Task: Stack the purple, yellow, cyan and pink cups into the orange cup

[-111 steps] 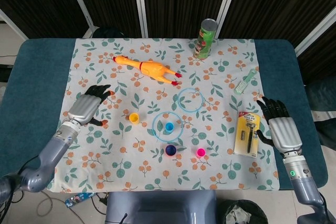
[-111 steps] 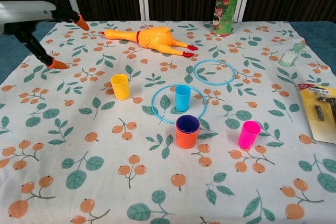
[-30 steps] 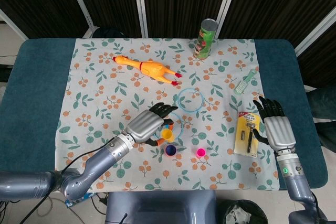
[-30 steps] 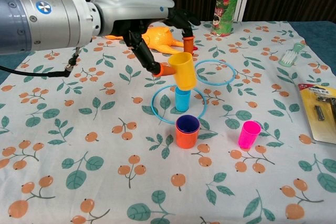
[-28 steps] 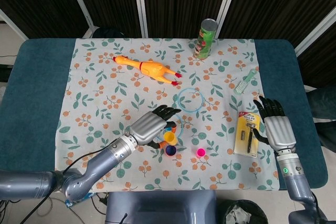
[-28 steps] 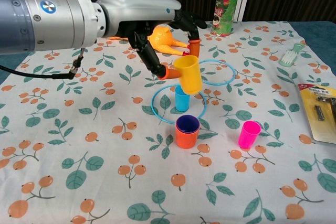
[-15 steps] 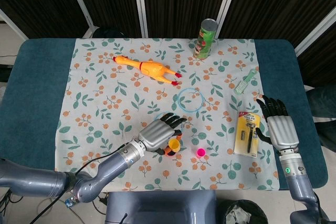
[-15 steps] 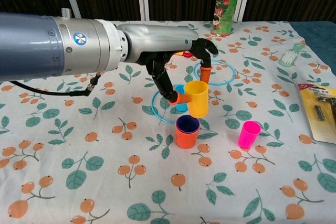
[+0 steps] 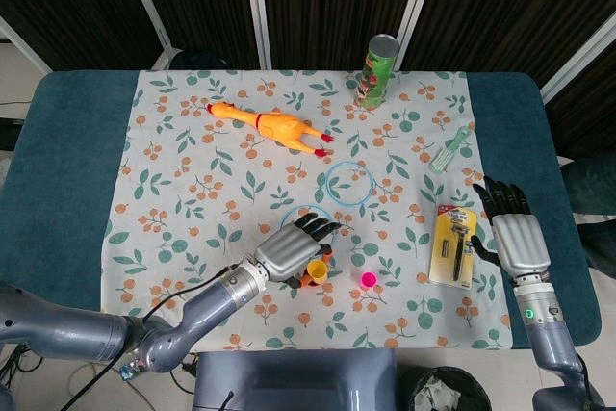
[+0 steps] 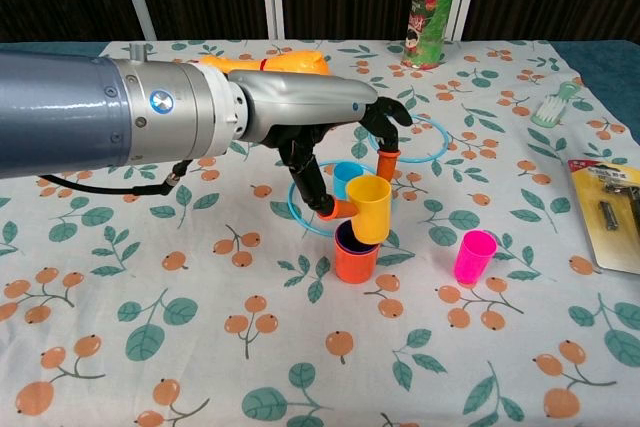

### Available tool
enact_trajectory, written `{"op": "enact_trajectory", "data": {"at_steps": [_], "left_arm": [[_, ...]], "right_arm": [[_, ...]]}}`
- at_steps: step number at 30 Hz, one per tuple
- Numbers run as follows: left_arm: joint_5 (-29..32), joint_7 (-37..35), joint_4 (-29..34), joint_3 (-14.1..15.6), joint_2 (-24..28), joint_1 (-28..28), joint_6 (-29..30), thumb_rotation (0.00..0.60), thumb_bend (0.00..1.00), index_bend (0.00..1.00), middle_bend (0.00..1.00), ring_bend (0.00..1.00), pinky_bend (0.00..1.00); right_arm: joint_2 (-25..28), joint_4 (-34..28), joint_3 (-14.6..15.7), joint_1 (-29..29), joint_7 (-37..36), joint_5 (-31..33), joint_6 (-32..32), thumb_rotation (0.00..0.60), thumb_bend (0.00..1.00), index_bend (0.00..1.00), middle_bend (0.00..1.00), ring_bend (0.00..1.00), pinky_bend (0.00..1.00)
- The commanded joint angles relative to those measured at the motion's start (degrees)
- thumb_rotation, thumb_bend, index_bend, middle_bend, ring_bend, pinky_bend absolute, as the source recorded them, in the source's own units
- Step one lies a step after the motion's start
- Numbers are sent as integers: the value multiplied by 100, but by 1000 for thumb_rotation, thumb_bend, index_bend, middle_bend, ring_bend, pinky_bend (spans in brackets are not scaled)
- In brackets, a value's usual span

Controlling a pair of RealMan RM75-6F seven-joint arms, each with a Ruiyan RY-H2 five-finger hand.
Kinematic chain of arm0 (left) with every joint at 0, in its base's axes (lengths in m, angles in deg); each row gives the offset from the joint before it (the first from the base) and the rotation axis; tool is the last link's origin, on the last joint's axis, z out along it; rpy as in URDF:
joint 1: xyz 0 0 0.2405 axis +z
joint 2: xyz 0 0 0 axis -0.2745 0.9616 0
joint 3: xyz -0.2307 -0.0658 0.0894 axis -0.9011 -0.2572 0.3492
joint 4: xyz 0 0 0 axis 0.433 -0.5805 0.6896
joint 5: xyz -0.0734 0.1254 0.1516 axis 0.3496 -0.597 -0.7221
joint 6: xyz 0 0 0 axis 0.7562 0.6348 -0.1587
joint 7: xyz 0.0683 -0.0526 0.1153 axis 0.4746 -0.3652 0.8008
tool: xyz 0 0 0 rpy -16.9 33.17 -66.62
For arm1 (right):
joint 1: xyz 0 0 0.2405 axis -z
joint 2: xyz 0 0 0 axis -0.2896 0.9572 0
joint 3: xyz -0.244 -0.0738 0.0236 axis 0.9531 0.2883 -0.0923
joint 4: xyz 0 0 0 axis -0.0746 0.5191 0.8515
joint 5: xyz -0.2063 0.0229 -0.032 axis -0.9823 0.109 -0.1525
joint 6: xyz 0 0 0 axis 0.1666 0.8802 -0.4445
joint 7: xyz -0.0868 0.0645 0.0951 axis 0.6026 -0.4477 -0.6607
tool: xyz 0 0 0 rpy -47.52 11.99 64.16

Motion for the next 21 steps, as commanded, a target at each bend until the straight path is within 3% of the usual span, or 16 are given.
{"op": "enact_trajectory", "data": {"at_steps": [1, 18, 21], "left_arm": [[7, 24, 7, 32, 17, -15, 17, 600, 318, 459, 0, 0, 0], [122, 97, -38, 202, 20, -97, 31, 600, 317, 456, 0, 0, 0], [162, 163, -63, 245, 33, -116, 72, 600, 304, 412, 0, 0, 0]], "right_arm": [[-8, 9, 0, 2, -8, 4, -7, 600, 411, 93, 0, 0, 61], [-16, -28, 13, 47, 28, -28, 47, 600, 411, 97, 0, 0, 61], [-10, -33, 18, 45, 15, -5, 3, 600, 411, 98, 0, 0, 61]]}}
